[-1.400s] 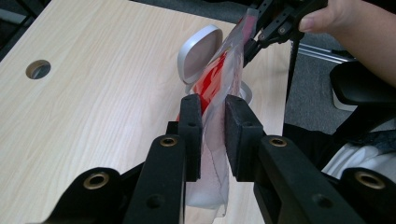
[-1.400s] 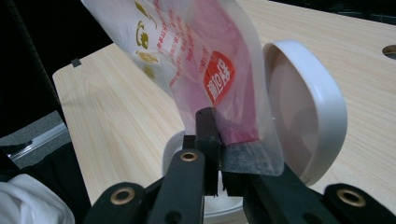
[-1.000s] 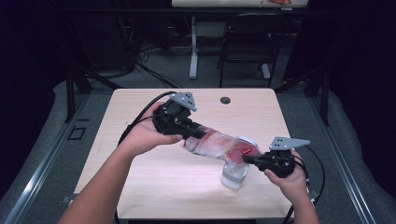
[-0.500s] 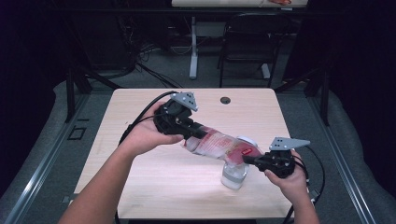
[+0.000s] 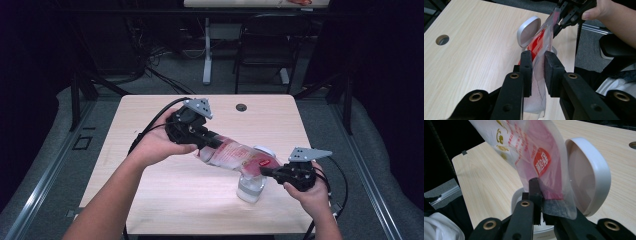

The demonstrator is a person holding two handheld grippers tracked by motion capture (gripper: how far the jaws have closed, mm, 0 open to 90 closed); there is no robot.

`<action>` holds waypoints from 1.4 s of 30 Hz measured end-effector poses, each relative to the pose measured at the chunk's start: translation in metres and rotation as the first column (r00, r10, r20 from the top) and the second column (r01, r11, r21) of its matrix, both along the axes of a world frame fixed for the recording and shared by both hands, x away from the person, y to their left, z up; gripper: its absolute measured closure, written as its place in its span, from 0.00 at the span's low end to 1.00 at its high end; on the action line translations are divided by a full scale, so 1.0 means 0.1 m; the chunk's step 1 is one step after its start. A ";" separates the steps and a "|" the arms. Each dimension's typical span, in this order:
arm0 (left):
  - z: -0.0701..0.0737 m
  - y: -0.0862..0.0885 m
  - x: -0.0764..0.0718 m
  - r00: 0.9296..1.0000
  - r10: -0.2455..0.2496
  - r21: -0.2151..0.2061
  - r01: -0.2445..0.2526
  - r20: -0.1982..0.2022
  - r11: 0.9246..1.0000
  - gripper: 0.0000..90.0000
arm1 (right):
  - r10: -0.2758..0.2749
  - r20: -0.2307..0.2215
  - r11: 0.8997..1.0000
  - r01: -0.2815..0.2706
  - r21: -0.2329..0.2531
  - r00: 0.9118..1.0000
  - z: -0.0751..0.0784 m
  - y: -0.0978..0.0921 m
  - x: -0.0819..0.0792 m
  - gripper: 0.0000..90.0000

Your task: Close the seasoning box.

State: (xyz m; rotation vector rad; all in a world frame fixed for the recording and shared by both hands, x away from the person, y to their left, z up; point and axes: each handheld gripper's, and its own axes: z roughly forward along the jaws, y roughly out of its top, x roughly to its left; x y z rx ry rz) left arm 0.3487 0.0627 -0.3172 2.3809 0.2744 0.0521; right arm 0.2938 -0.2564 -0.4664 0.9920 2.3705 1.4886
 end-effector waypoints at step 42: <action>0.01 -0.02 0.00 1.000 -0.003 -0.003 0.003 -0.003 1.000 0.87 | -0.001 0.000 1.000 0.001 -0.006 1.000 0.00 0.00 0.00 0.98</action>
